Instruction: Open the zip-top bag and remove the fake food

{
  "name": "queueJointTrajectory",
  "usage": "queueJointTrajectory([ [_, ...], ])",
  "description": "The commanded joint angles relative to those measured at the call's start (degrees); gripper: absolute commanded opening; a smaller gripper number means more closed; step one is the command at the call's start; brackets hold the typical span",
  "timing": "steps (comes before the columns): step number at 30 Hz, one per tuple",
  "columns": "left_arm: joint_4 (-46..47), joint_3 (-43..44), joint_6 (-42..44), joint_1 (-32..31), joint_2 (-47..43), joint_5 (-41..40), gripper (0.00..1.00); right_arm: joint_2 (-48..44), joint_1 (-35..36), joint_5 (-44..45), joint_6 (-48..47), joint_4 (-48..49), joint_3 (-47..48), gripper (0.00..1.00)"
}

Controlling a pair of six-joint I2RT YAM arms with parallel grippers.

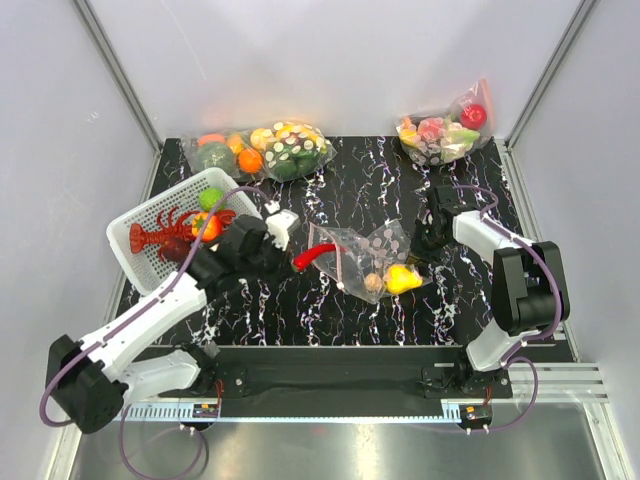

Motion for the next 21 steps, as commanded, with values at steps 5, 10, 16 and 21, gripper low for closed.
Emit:
queueJointTrajectory([
  [5,-13.73,2.05,-3.33,5.78,-9.40,-9.93,0.00,-1.24,-1.04,0.66,0.12,-0.71,0.80,0.00],
  [10,-19.27,6.18,-3.69,10.77,-11.35,-14.60,0.00,-0.81,-1.12,-0.48,0.03,-0.71,1.86,0.00],
  [16,-23.49,9.43,-0.36,20.43,-9.95,-18.47,0.00,-1.68,-1.21,-1.18,0.12,-1.06,3.09,0.00],
  [21,-22.01,11.98,3.95,33.36,-7.05,-14.18,0.00,-2.74,-1.30,-1.88,0.20,-1.32,3.27,0.00],
])
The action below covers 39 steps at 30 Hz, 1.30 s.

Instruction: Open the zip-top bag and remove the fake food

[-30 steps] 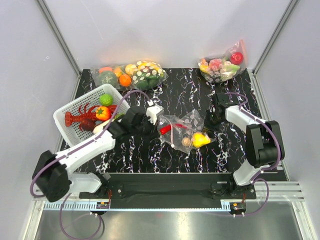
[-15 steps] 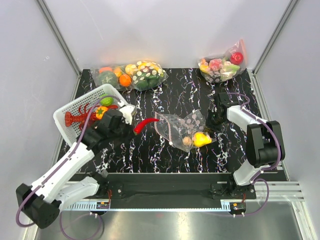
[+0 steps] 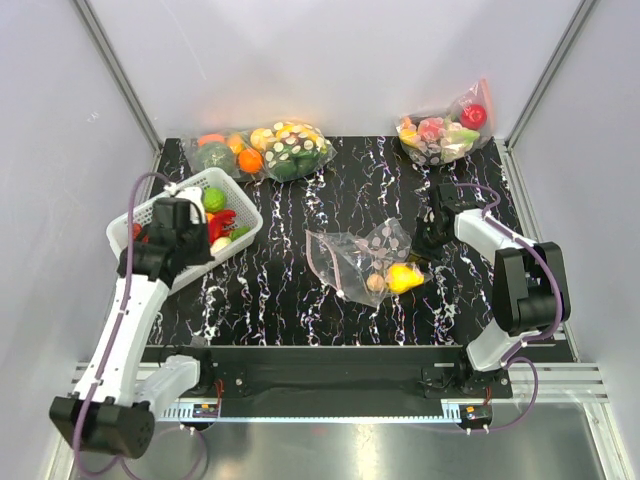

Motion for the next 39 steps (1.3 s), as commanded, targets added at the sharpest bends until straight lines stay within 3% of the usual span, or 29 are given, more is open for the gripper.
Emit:
queueJointTrajectory([
  [1,1.51,3.52,4.00,8.69,1.85,1.74,0.00,-2.72,-0.49,-1.45,0.20,-0.30,2.17,0.00],
  [9,10.56,7.83,6.64,20.22,9.31,8.69,0.00,-2.45,-0.49,-2.68,-0.24,-0.47,2.79,0.00],
  [20,14.88,8.71,7.87,25.42,18.90,7.64,0.00,-1.93,-0.58,-3.38,-0.24,-0.12,2.53,0.00],
  [21,14.88,8.71,7.78,26.03,19.34,7.20,0.03,-1.84,-0.49,-3.47,-0.24,-0.21,2.61,0.00],
  [22,14.79,8.80,7.52,26.21,20.04,6.68,0.22,-1.75,-0.49,-3.56,-0.24,-0.12,2.70,0.00],
  [25,14.35,8.97,6.82,27.18,20.23,4.22,0.63,-1.58,-0.49,-3.65,-0.24,-0.03,2.70,0.00],
  [28,14.18,9.41,6.46,27.97,19.88,3.95,0.82,-1.49,-0.49,-3.74,-0.24,0.14,2.61,0.00],
  [33,12.95,10.56,6.46,28.23,18.57,1.92,0.85,-1.40,-0.58,-3.91,-0.15,0.06,2.88,0.00],
  [35,13.64,10.21,6.64,28.06,17.25,4.98,0.85,-1.40,-0.58,-4.00,-0.06,0.14,2.96,0.00],
  [38,14.52,8.63,8.03,23.94,14.43,6.23,0.82,-1.31,-0.58,-4.44,0.03,0.14,3.05,0.00],
  [39,14.61,8.28,8.74,19.58,13.21,5.62,0.82,-1.14,-0.58,-4.61,-0.06,0.06,3.05,0.00],
])
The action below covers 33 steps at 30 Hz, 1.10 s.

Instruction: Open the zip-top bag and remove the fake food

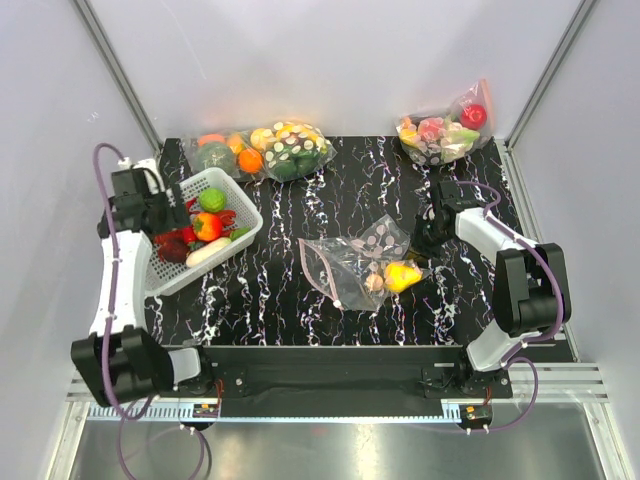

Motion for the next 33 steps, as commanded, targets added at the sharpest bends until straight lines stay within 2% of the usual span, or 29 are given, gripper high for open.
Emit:
queueJointTrajectory([
  [1,2.94,-0.21,2.63,-8.63,-5.01,0.64,0.82,-0.57,-0.47,-1.58,-0.10,0.23,2.27,0.00],
  [4,3.55,-0.91,1.76,-17.77,-7.02,2.37,0.80,-0.57,-0.47,-1.58,-0.02,0.06,2.18,0.00],
  [6,6.71,-2.93,-0.61,-24.26,-8.26,7.12,0.79,-0.65,-0.47,-1.58,-0.02,-0.12,2.18,0.00],
  [8,11.44,-5.99,-3.07,-28.15,-10.10,13.42,0.79,-0.65,-0.56,-1.58,0.07,-0.12,2.18,0.00],
  [9,13.30,-7.14,-3.86,-31.99,-10.37,15.46,0.79,-0.74,-0.47,-1.66,0.16,-0.21,2.09,0.00],
  [12,19.11,-11.36,-6.06,-38.33,-10.20,20.92,0.76,-0.74,-0.47,-1.66,0.33,-0.21,2.09,0.00],
  [17,21.48,-13.31,-7.30,-43.98,-5.81,22.07,0.59,-1.00,-0.47,-1.84,0.42,-0.38,2.44,0.00],
  [24,23.59,-14.36,-6.68,-48.20,1.13,23.04,0.53,-1.18,-0.47,-2.28,0.60,-0.56,2.62,0.00],
  [28,24.39,-13.92,-6.16,-50.40,5.00,22.87,0.46,-1.88,-0.56,-2.02,0.69,-0.47,1.83,0.00],
  [33,26.49,-14.71,-6.60,-52.77,7.90,22.25,0.45,-2.24,-0.47,-1.66,0.86,-0.74,1.65,0.00],
])
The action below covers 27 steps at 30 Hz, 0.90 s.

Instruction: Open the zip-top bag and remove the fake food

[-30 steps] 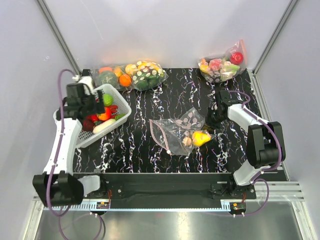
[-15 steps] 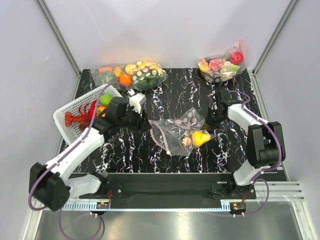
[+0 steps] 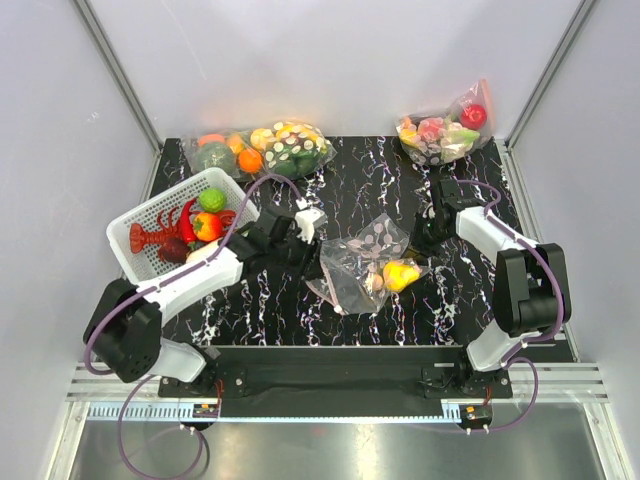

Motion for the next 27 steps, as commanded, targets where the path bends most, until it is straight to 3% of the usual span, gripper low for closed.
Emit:
queueJointTrajectory([
  [1,6.47,-0.79,-0.71,-1.35,0.43,0.79,0.50,-2.24,-0.34,-0.33,0.71,-0.47,0.99,0.00],
  [4,9.11,-1.85,-1.68,-2.05,1.92,0.79,0.55,-1.89,-0.34,-0.51,0.80,-0.65,1.17,0.00],
  [7,12.10,-2.46,-2.91,-3.02,4.47,1.13,0.72,-1.45,-0.34,-0.42,0.80,-0.74,0.73,0.00],
  [9,15.96,-3.86,-4.84,-3.37,5.26,1.57,0.77,-1.27,-0.34,-0.42,0.80,-1.00,-0.06,0.00],
  [13,24.57,-6.68,-8.80,-4.68,7.80,1.14,0.79,-0.66,-0.25,-1.03,1.50,-0.65,-1.90,0.00],
  [27,36.97,-9.40,-12.85,-13.91,12.56,-4.40,0.82,0.22,1.15,0.28,4.22,0.14,-6.82,0.00],
])
